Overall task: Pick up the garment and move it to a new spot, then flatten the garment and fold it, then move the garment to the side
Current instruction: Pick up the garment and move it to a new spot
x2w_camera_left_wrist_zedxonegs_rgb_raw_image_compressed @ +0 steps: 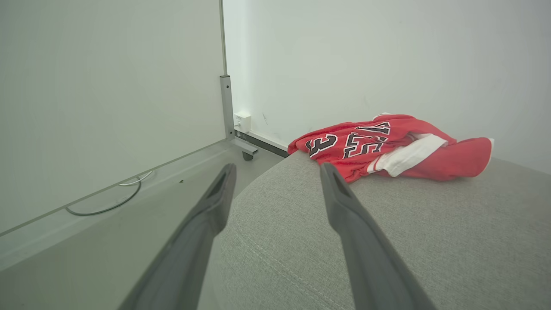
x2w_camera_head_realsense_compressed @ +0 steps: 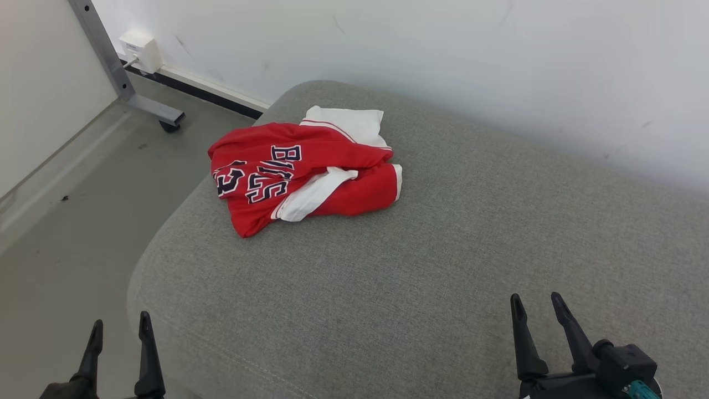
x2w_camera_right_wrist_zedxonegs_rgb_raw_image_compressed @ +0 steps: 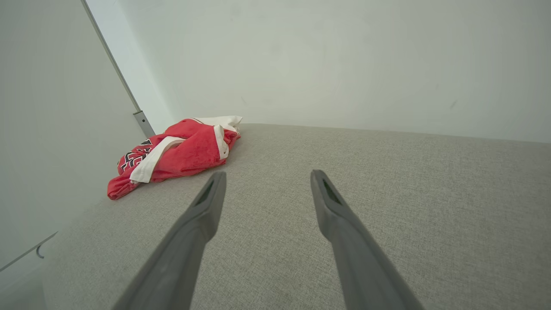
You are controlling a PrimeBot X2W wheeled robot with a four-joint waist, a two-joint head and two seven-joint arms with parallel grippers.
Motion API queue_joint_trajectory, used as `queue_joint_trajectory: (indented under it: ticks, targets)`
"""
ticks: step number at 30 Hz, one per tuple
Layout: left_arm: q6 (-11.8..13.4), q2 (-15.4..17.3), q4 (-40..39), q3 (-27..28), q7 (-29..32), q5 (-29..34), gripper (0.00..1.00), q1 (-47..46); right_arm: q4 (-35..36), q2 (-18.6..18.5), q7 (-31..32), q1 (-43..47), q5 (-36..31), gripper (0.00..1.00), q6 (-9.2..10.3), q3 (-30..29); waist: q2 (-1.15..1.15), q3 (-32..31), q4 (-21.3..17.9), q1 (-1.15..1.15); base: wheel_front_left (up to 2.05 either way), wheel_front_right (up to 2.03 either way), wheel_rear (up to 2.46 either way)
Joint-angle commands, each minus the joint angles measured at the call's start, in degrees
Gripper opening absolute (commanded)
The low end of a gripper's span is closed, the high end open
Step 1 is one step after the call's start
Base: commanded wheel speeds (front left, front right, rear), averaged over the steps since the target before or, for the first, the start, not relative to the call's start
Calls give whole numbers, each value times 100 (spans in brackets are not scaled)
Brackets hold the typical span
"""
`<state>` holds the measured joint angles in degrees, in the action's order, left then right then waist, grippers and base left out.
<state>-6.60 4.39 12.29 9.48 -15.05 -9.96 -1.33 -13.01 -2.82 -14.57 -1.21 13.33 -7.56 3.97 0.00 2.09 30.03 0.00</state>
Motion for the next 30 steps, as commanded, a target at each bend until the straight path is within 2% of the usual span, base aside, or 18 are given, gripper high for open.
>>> queue_joint_trajectory:
  ticks: [1,6,14,15,22,30]
  targets:
    - [-27,-19,25,-6,-19,55,100,-3,-6,-11,0,-28,-44,100,14,-9,0,12,-8,0,0,0,0]
    - [-35,33,143,-53,-19,70,100,-363,55,-12,18,-42,-154,100,14,-123,0,131,-146,0,0,0,0]
    - [-80,361,443,33,-19,-245,100,-1538,288,-125,120,-305,-321,100,14,-278,0,724,-865,0,0,0,0]
    - [-80,361,443,33,-19,-245,100,-1538,288,-125,120,-305,-321,100,14,-278,0,724,-865,0,0,0,0]
    - [-79,838,799,156,-3,-596,100,-2765,514,-182,125,-652,-444,100,14,-435,0,1437,-1751,0,0,0,0]
    - [-86,1490,1312,289,399,-879,100,-3794,657,-121,43,-861,-513,100,14,-556,0,1981,-2599,0,0,0,0]
